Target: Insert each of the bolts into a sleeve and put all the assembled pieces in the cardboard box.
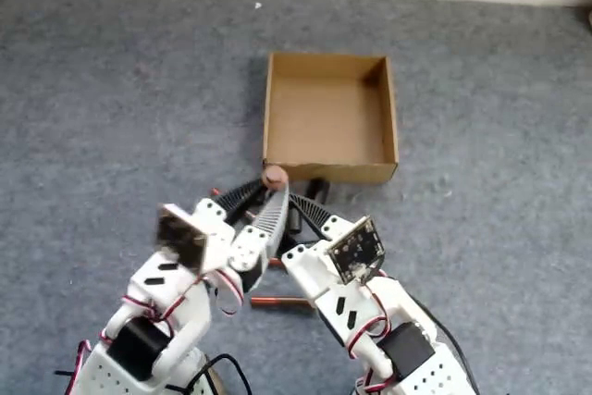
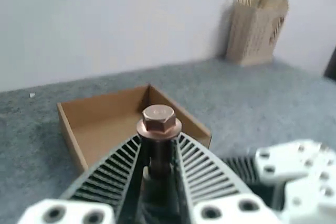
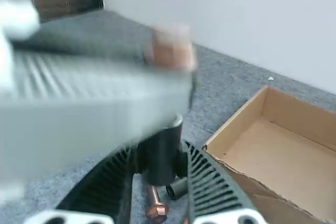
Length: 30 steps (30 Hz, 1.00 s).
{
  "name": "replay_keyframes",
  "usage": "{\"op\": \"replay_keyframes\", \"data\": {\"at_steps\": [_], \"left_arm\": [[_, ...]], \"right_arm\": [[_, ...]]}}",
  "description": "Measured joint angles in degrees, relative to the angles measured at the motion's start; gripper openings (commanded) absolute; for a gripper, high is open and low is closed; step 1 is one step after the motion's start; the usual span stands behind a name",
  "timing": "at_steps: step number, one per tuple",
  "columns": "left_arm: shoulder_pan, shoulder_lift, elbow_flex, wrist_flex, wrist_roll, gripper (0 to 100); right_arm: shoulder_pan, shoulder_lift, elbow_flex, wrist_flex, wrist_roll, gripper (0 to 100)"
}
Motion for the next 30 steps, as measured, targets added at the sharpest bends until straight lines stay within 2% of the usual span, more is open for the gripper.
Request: {"op": "replay_keyframes", "data": {"at_steps": [4, 6, 15, 21, 26, 30], "left_arm": [[0.4, -0.1, 0.0, 2.6, -1.8, 18], [0.3, -0.4, -0.1, 4.8, -2.0, 21], [-0.3, -0.4, -1.3, 11.3, -2.1, 21], [-0.3, -0.1, -8.5, 21.0, -2.2, 21], [-6.8, -0.2, -11.0, 22.9, -2.4, 19], [-14.3, -0.1, -11.0, 23.3, -2.5, 6]], "right_arm": [[0.4, 0.0, 0.0, 0.0, 0.0, 0.5], [1.3, 0.1, 0.0, 0.1, 0.1, 0.5], [2.8, 0.2, 0.0, 0.1, 0.2, 0.5], [5.5, 0.1, 0.0, 0.1, 0.2, 0.5], [8.0, 0.1, 0.0, 1.8, 0.2, 0.5], [10.0, 0.1, 0.0, 5.6, 0.2, 0.5]]}}
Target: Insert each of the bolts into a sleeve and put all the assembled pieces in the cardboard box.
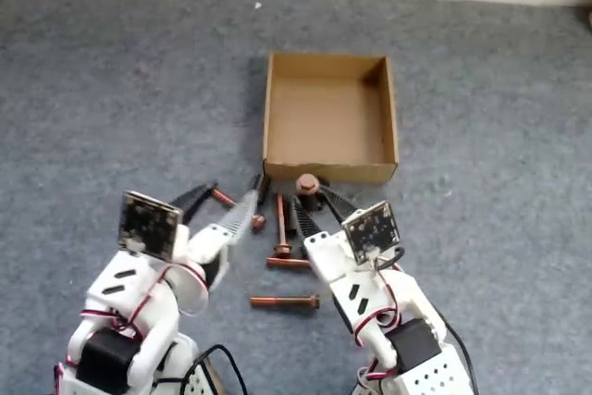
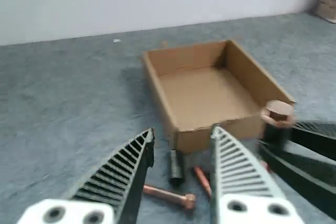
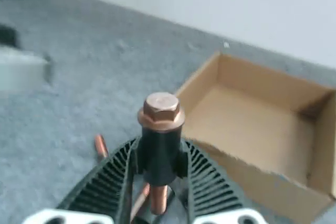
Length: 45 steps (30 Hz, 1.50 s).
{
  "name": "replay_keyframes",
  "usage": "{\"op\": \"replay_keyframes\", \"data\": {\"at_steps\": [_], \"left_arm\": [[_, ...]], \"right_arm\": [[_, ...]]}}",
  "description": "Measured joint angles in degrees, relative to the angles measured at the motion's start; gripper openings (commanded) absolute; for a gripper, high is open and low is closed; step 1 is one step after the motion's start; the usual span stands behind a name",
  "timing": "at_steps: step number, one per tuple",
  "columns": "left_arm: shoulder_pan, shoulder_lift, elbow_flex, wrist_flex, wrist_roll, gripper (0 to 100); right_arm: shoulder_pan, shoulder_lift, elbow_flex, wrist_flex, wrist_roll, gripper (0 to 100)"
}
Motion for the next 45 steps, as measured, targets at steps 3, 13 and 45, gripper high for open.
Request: {"op": "replay_keyframes", "data": {"at_steps": [3, 13, 45], "left_arm": [[-6.6, -0.2, 0.4, 0.0, 0.0, 0], [-21.5, 0.0, 13.9, 0.0, -3.8, 1], [-23.4, 0.0, 22.4, 0.0, -4.0, 1]], "right_arm": [[1.6, 0.0, 0.0, 3.4, 0.0, 0.5], [6.5, -0.1, -0.4, 11.7, -1.9, 0.5], [17.0, 98.3, -66.2, -5.3, -2.6, 0.5]]}}
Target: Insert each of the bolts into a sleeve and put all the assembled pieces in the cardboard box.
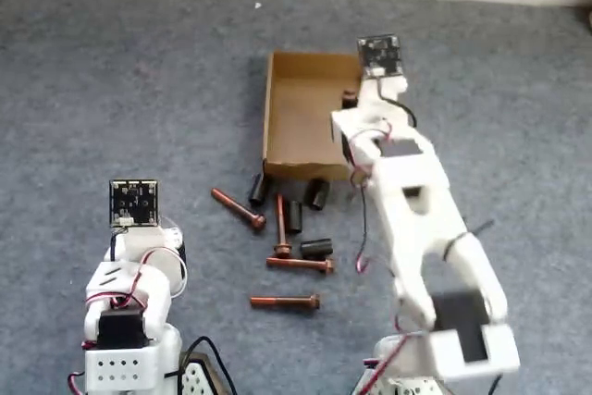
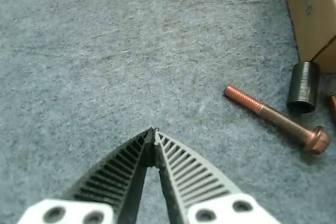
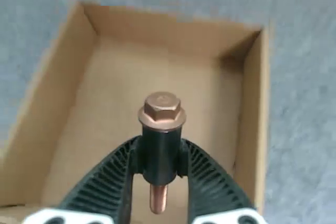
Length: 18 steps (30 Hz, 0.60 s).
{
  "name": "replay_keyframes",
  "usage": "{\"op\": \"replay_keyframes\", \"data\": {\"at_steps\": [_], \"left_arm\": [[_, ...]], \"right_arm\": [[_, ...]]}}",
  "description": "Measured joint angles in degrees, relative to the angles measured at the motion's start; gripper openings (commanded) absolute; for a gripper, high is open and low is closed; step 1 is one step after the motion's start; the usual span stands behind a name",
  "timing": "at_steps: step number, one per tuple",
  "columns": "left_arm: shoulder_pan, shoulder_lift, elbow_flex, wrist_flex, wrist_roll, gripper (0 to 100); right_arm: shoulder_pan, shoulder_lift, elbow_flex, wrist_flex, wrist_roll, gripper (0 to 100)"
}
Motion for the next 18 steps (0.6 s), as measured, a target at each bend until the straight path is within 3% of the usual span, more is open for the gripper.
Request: {"op": "replay_keyframes", "data": {"at_steps": [18], "left_arm": [[0.0, 0.0, 0.0, 0.0, 0.0, 1]], "right_arm": [[-0.2, 28.7, -37.6, 35.3, -0.2, 1.1]]}}
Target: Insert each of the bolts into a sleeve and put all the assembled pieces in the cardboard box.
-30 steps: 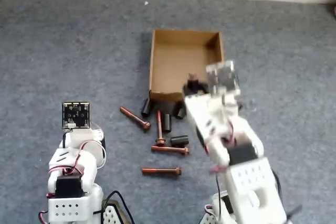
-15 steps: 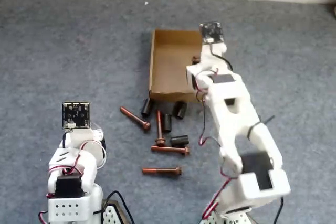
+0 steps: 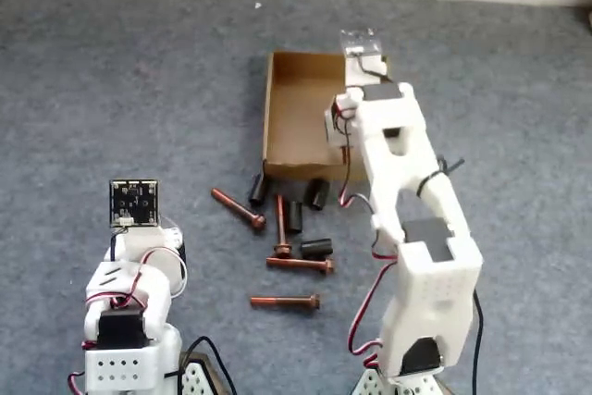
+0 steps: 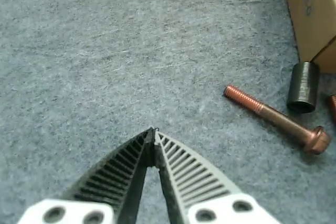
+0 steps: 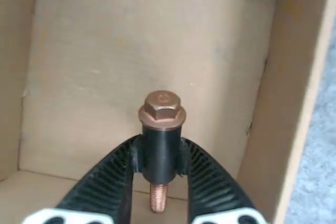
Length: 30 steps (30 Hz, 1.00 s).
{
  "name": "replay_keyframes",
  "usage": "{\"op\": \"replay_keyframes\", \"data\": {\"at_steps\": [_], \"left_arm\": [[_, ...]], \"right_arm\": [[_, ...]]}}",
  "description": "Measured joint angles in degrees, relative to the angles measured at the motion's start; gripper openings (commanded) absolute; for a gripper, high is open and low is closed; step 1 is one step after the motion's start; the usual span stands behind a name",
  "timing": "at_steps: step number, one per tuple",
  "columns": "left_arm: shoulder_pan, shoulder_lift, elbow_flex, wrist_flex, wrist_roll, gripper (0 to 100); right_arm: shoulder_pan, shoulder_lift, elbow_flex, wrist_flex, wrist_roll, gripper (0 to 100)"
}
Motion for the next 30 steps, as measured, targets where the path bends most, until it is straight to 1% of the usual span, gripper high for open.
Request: {"op": "replay_keyframes", "data": {"at_steps": [3, 7, 8, 11, 16, 18, 24, 26, 30], "left_arm": [[0.0, 0.0, 0.0, 0.0, 0.0, 1], [0.0, 0.0, 0.0, 0.0, 0.0, 1], [0.0, 0.0, 0.0, 0.0, 0.0, 1], [0.0, 0.0, 0.0, 0.0, 0.0, 1], [0.0, 0.0, 0.0, 0.0, 0.0, 1], [0.0, 0.0, 0.2, 0.0, 0.0, 1], [0.0, 0.0, 0.2, 0.0, -0.2, 1], [0.0, 0.0, 0.2, 0.0, -0.2, 1], [0.0, 0.0, 0.2, 0.0, -0.2, 1]], "right_arm": [[0.1, 2.5, -5.7, 4.6, 0.0, 3.1], [0.1, 3.4, -14.1, 11.2, -0.4, 13.8], [0.1, 3.4, -15.9, 13.0, -1.1, 14.7], [0.0, 3.3, -20.1, 17.1, -4.0, 14.8], [0.2, 3.3, -22.0, 19.8, -4.2, 14.8], [-0.2, 3.3, -22.0, 23.2, -4.2, 14.8], [-6.0, 3.1, -25.4, 34.1, -4.6, 14.8], [-8.1, 3.1, -25.6, 37.8, -4.8, 13.3], [-10.3, 3.1, -25.6, 39.6, -9.2, 7.8]]}}
